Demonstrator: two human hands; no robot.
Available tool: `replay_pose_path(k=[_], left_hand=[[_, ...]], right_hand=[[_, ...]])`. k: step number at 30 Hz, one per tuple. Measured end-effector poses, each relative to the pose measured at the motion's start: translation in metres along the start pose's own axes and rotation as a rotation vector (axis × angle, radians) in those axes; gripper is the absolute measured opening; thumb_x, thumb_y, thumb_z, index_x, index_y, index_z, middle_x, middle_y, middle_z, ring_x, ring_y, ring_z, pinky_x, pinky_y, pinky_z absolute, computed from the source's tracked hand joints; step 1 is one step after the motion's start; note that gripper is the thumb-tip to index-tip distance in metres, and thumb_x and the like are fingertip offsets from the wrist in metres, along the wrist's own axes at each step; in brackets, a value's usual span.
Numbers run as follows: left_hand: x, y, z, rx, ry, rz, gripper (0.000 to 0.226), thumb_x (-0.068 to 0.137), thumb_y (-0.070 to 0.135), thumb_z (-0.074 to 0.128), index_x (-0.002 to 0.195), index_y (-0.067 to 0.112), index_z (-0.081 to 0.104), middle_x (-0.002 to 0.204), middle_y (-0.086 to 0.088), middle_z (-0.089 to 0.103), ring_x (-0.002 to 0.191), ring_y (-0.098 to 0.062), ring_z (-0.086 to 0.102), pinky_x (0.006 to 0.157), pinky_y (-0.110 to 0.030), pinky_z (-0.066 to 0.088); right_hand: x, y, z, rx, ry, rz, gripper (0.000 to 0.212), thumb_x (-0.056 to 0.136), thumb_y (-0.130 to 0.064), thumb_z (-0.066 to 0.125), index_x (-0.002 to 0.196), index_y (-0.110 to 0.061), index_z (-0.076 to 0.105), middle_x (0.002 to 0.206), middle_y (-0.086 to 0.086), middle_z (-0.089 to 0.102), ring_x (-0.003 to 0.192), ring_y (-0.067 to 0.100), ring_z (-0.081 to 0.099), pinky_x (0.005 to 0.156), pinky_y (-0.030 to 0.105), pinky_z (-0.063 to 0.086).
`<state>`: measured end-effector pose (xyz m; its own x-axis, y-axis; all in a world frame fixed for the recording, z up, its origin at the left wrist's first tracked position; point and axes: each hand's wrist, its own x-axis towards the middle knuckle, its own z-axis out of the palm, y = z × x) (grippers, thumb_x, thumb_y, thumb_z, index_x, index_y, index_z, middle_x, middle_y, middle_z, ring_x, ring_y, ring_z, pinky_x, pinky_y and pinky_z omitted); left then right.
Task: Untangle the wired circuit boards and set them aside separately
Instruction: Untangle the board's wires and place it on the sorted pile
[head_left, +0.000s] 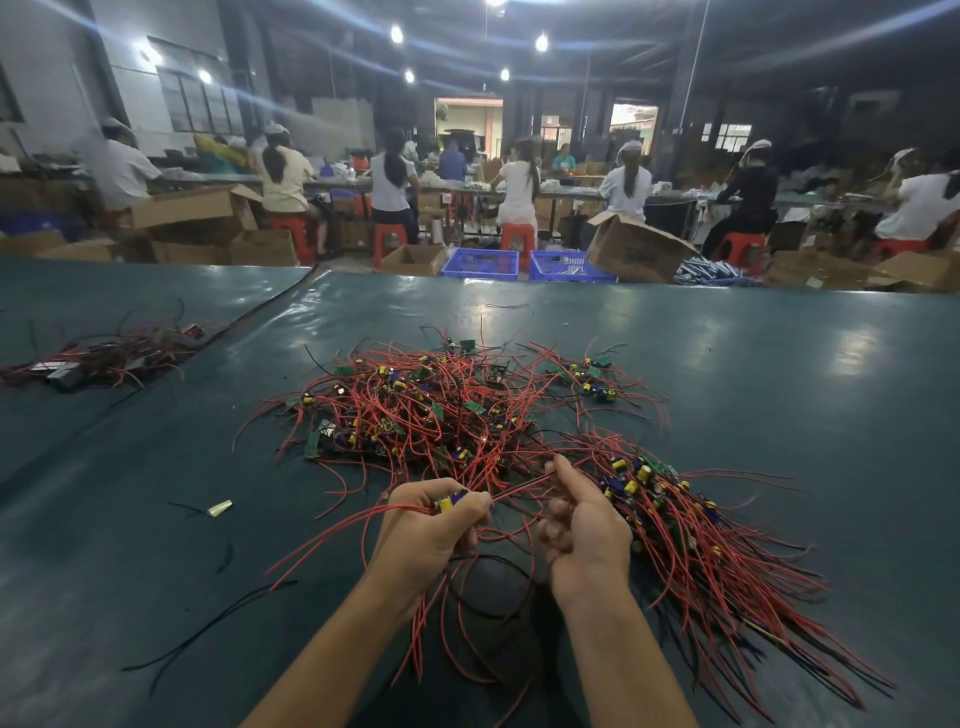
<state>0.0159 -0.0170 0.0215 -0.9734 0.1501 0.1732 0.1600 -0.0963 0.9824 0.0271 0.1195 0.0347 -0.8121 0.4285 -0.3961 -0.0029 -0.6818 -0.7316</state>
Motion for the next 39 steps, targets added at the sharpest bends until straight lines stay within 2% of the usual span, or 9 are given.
replay_pose_path(k=[7, 14, 19, 23, 26, 29, 33, 37, 39], left_hand=[[0.000, 0.008, -0.006, -0.136, 0.065, -0.049, 0.036, 0.088, 0.000, 0.060, 0.053, 0.007, 0.060, 0.043, -0.005, 0.049, 0.038, -0.011, 0.042, 0.044, -0.019, 0.037], [0.000, 0.012, -0.007, -0.219, 0.034, -0.121, 0.043, 0.088, -0.002, 0.057, 0.047, 0.010, 0.057, 0.041, -0.002, 0.046, 0.037, -0.010, 0.038, 0.043, -0.020, 0.034], [0.001, 0.012, -0.011, -0.212, 0.026, -0.123, 0.043, 0.088, -0.001, 0.057, 0.046, 0.011, 0.059, 0.042, -0.002, 0.047, 0.037, -0.010, 0.039, 0.044, -0.020, 0.035], [0.000, 0.011, -0.011, -0.149, 0.017, -0.117, 0.043, 0.088, 0.000, 0.057, 0.047, 0.011, 0.059, 0.041, -0.003, 0.046, 0.037, -0.012, 0.039, 0.046, -0.024, 0.035], [0.001, 0.010, -0.012, -0.131, 0.000, -0.129, 0.038, 0.085, 0.005, 0.062, 0.048, 0.013, 0.062, 0.043, -0.002, 0.048, 0.039, -0.012, 0.041, 0.046, -0.022, 0.038], [0.002, 0.010, -0.015, -0.182, -0.031, -0.210, 0.018, 0.072, 0.023, 0.073, 0.059, 0.011, 0.072, 0.053, -0.002, 0.058, 0.046, -0.010, 0.050, 0.049, -0.019, 0.044], [0.005, 0.008, -0.022, -0.321, -0.048, -0.319, 0.018, 0.064, 0.027, 0.079, 0.068, 0.010, 0.075, 0.068, -0.007, 0.068, 0.053, -0.010, 0.061, 0.051, -0.018, 0.051], [0.007, 0.009, -0.023, -0.461, 0.061, -0.269, 0.019, 0.068, 0.024, 0.075, 0.076, 0.007, 0.072, 0.071, -0.009, 0.069, 0.055, -0.012, 0.063, 0.052, -0.019, 0.054], [0.009, 0.011, -0.021, -0.438, 0.147, -0.231, 0.019, 0.074, 0.030, 0.070, 0.073, 0.011, 0.070, 0.066, -0.006, 0.068, 0.053, -0.012, 0.062, 0.050, -0.020, 0.054]], right_hand=[[-0.004, -0.001, -0.004, 0.088, -0.209, 0.104, 0.017, 0.094, -0.016, 0.058, 0.081, -0.010, 0.066, 0.078, -0.004, 0.072, 0.030, 0.002, 0.030, 0.029, 0.015, 0.024], [0.000, -0.004, -0.008, 0.142, -0.195, 0.099, 0.008, 0.095, -0.013, 0.055, 0.090, -0.010, 0.060, 0.075, 0.004, 0.074, 0.029, 0.002, 0.028, 0.030, 0.015, 0.025], [0.001, -0.001, -0.006, 0.022, -0.135, -0.142, 0.007, 0.094, -0.009, 0.061, 0.090, -0.007, 0.066, 0.082, 0.013, 0.076, 0.032, 0.006, 0.032, 0.034, 0.017, 0.029], [0.000, 0.002, -0.006, -0.068, -0.049, -0.352, 0.005, 0.092, -0.005, 0.066, 0.091, -0.006, 0.071, 0.081, 0.010, 0.077, 0.035, 0.006, 0.038, 0.037, 0.017, 0.035], [0.000, 0.001, -0.008, -0.040, -0.053, -0.291, 0.006, 0.092, -0.006, 0.065, 0.091, -0.008, 0.070, 0.081, 0.010, 0.076, 0.033, 0.007, 0.035, 0.036, 0.018, 0.032], [0.002, -0.003, -0.010, 0.011, -0.071, -0.183, 0.007, 0.095, -0.006, 0.060, 0.090, -0.008, 0.065, 0.084, 0.011, 0.076, 0.033, 0.007, 0.033, 0.034, 0.018, 0.028], [0.006, -0.006, -0.015, 0.006, -0.031, -0.203, 0.006, 0.096, -0.006, 0.059, 0.091, -0.008, 0.063, 0.087, 0.012, 0.076, 0.035, 0.008, 0.033, 0.035, 0.019, 0.030], [0.004, -0.005, -0.015, -0.009, -0.071, -0.215, 0.008, 0.095, -0.008, 0.060, 0.087, -0.008, 0.061, 0.088, 0.015, 0.075, 0.035, 0.009, 0.034, 0.037, 0.019, 0.031], [0.002, -0.005, -0.015, 0.000, -0.154, -0.218, 0.020, 0.097, -0.022, 0.059, 0.088, -0.005, 0.063, 0.087, 0.018, 0.075, 0.036, 0.010, 0.036, 0.038, 0.020, 0.032]])
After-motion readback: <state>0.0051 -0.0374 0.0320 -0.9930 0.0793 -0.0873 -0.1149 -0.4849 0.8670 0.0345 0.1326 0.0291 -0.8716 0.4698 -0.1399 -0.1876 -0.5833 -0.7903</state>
